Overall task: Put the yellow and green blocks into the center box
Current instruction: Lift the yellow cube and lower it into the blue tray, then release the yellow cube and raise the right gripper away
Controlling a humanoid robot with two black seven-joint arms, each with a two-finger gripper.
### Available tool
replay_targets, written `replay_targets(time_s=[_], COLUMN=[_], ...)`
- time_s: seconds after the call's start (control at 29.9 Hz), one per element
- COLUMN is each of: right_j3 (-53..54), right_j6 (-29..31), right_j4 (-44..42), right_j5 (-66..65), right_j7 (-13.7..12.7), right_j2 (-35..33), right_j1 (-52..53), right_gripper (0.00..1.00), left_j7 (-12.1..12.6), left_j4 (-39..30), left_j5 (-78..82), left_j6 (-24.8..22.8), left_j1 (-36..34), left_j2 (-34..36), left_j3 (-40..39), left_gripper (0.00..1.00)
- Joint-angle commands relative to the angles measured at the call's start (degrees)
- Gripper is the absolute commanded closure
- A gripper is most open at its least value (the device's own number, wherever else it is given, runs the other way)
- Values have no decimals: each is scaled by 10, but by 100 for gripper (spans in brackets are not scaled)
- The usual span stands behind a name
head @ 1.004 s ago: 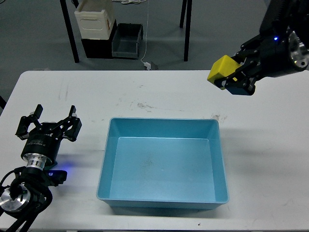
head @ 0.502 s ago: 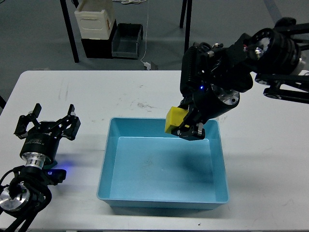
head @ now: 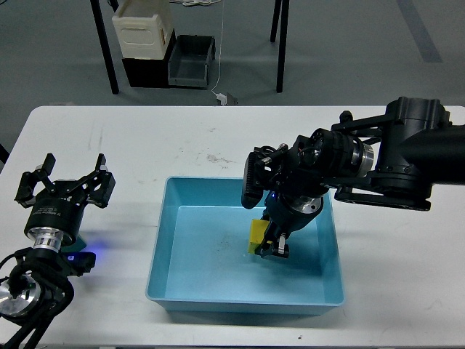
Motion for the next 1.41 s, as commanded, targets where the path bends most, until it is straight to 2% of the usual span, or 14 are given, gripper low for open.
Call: replay_targets(time_s=[0.0, 0.27, 0.47, 0.6, 0.67, 0.74, 0.87, 0.9, 0.97, 1.04, 1.1, 1.17, 1.27, 1.37], right_j3=[5, 25, 198, 330, 407, 474, 591, 611, 634, 645, 653, 677, 746, 814], right_j6=[0, 0, 0, 0, 0, 0, -26, -47, -97, -161, -215, -239, -240, -240], right_j4=[-4, -3, -7, -18, -30, -34, -29, -25, -25, -27, -24, -7, 29, 63], right_j5=[5, 5, 7, 19, 30, 40, 45, 45, 45, 46, 48, 65, 124, 158], right_j7=[0, 0, 0, 0, 0, 0, 0, -7, -74, -115, -131, -133, -134, -134], right_j2=[1, -24, -100, -109, -102, -90, -32, -24, -13, 0, 4, 3, 4, 4], right_j1=[-9, -7, -16, -66, -91, -124, -199, -218, -241, -268, -298, -330, -389, -442], right_gripper=[15, 14, 6, 6, 6, 6, 4, 4, 4, 4, 4, 4, 4, 4], left_j7=[1, 8, 10, 21, 46, 86, 204, 225, 244, 249, 248, 242, 239, 215], left_j4=[0, 0, 0, 0, 2, 6, 99, 125, 153, 156, 156, 159, 162, 165], left_j5=[0, 6, 25, 112, 158, 183, 183, 180, 176, 174, 175, 175, 188, 269], left_j6=[0, 6, 5, 6, 8, 12, 57, 54, 46, 43, 32, 13, 0, 1], left_j1=[0, -2, -23, -51, -70, -94, -162, -182, -197, -201, -204, -207, -217, -236], left_j2=[0, 29, 124, 205, 231, 251, 270, 269, 268, 269, 269, 270, 271, 274], left_j3=[0, 2, 6, 17, 17, 17, 16, 14, 8, 7, 7, 3, -4, -4], left_gripper=[0, 0, 0, 0, 0, 0, 0, 0, 0, 0, 0, 0, 3, 17])
